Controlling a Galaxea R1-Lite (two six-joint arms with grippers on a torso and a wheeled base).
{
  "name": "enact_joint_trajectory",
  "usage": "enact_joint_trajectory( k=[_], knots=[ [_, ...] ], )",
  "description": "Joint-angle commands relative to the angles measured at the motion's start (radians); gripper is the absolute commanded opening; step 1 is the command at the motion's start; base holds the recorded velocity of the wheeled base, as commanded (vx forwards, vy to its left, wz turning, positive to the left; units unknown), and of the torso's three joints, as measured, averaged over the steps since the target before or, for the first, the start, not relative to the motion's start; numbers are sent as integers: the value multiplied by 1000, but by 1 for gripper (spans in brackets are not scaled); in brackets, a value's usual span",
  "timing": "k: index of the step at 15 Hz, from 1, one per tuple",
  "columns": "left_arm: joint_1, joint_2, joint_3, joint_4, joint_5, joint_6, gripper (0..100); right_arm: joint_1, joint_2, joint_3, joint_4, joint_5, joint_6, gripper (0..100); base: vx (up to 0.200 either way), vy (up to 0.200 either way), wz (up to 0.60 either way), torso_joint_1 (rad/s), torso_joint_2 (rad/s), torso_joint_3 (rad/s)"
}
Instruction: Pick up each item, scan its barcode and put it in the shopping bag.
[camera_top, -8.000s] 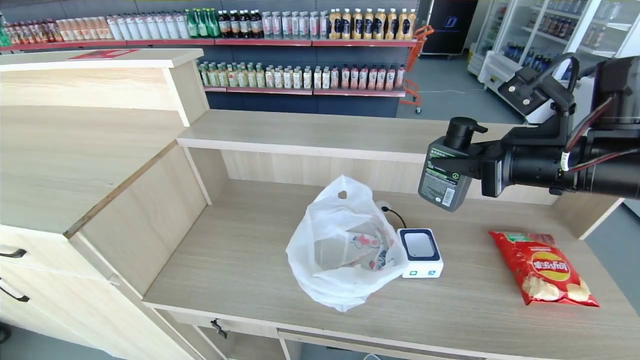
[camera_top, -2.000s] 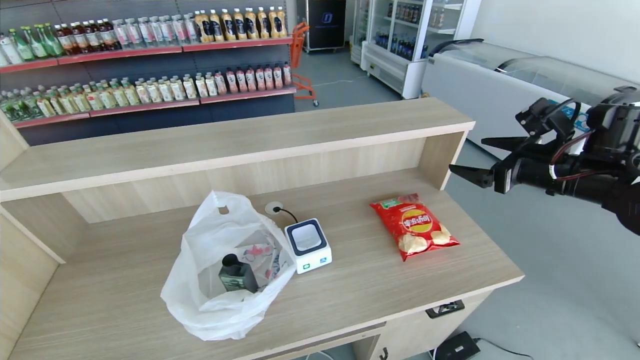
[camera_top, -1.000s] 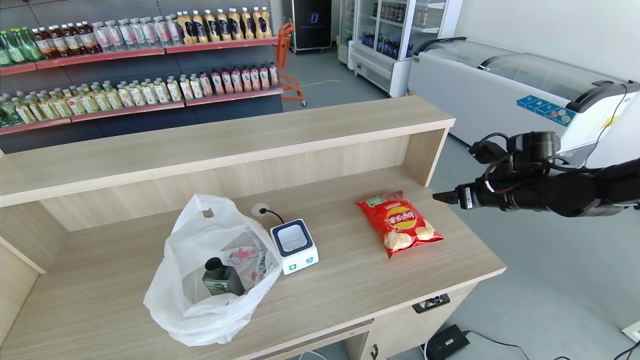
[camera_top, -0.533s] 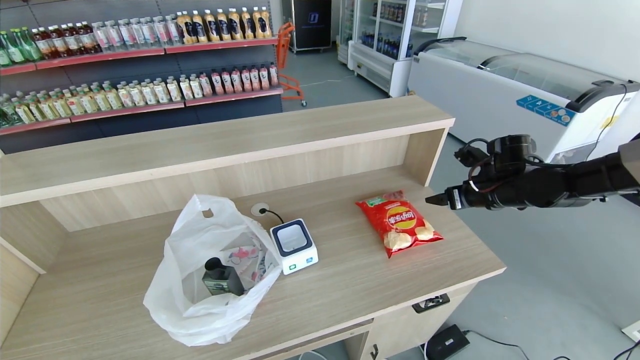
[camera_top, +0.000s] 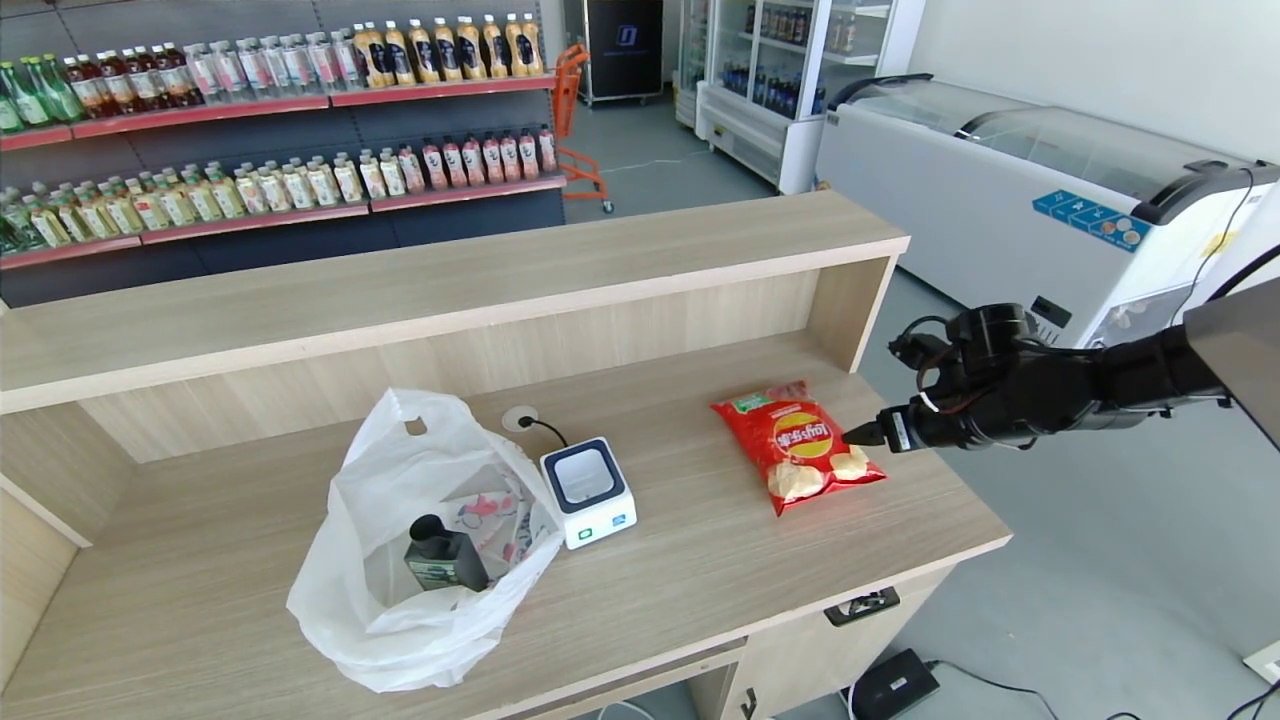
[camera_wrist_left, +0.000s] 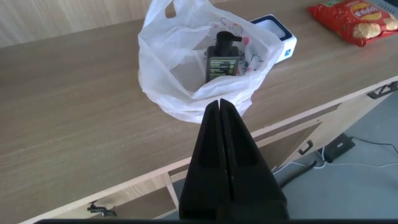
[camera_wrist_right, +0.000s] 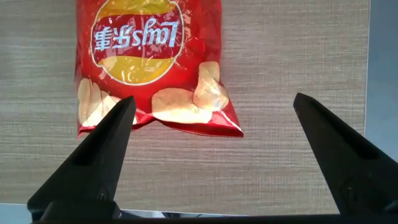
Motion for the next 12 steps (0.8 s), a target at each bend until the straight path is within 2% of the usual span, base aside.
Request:
enact_joint_trajectory(
  k=[1, 9, 12],
  knots=[
    [0, 0, 0, 0, 0, 0, 0, 13, 32, -10, -2, 6, 3, 100, 0, 0, 0, 0, 0, 0],
    [0, 0, 0, 0, 0, 0, 0, 21, 204, -168, -34, 61, -32, 100, 0, 0, 0, 0, 0, 0],
    [0, 0, 0, 0, 0, 0, 0, 30, 246, -191, -100, 213, -35, 100, 0, 0, 0, 0, 0, 0]
  ],
)
